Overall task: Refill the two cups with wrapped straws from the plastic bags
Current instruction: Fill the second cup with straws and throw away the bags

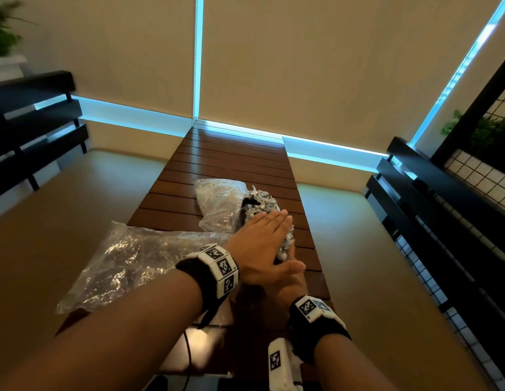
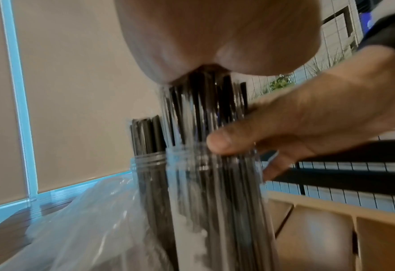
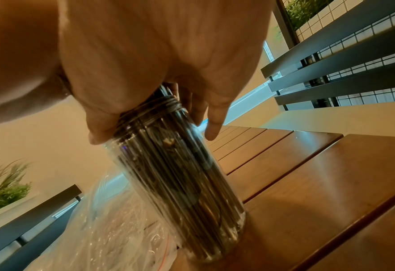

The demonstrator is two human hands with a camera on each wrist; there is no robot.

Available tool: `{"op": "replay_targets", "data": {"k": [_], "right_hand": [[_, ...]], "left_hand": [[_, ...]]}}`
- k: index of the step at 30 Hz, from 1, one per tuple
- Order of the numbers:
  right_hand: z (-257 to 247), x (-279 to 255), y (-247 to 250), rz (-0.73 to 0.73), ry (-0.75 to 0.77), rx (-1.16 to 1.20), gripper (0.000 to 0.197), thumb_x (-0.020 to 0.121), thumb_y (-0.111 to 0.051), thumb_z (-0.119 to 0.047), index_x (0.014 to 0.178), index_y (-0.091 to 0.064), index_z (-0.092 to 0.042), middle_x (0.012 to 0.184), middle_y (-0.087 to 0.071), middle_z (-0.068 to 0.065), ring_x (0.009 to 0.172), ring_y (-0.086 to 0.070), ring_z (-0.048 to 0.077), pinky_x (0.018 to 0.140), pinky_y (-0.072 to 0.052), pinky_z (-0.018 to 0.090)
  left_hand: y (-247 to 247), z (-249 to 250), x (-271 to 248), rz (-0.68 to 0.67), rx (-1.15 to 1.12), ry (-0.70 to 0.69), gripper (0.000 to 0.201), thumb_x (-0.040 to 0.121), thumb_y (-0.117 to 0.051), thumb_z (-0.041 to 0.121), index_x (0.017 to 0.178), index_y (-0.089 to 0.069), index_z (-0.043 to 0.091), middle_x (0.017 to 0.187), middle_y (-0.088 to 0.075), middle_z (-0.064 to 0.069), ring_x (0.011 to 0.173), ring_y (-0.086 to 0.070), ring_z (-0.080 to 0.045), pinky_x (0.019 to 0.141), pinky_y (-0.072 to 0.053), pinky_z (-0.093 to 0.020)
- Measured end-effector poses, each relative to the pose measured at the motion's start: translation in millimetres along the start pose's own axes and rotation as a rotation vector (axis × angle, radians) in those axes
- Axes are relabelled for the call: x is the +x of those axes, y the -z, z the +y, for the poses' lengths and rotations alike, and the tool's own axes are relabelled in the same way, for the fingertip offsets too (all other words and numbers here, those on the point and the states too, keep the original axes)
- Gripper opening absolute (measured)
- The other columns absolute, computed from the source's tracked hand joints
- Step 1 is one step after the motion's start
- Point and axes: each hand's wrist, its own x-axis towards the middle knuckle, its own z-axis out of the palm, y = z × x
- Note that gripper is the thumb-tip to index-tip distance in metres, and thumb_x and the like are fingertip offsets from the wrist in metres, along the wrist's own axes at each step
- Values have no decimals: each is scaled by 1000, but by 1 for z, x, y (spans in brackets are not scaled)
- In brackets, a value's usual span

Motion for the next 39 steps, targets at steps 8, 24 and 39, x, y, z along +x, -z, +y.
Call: {"op": "replay_targets", "data": {"k": [8,24,39], "right_hand": [[-13,-6,13,-63,100,-313,55,96,-57,-36,146,-40,-21,150,-43,5,131,-45,21,93,-31,16],[-11,-14,6,-72,-130,-189,86,72,-73,-60,139,-34,-23,130,-58,3,108,-61,22,84,-46,20],[-106,-35,-88,-370,569,-735,17,98,-48,-34,96,-55,-19,100,-65,6,92,-62,29,69,-44,34]], "left_hand": [[-1,-1,5,74,62,-58,82,94,-6,68,158,-13,16,166,-7,-6,153,1,-21,123,1,-50],[19,-9,-13,218,-336,-2,88,92,-35,70,158,7,29,166,11,4,152,-4,-19,119,-10,-40],[-11,-197,-163,101,-154,1234,56,87,-58,41,135,-47,13,140,-43,-17,126,-46,-38,106,-40,-49]]}}
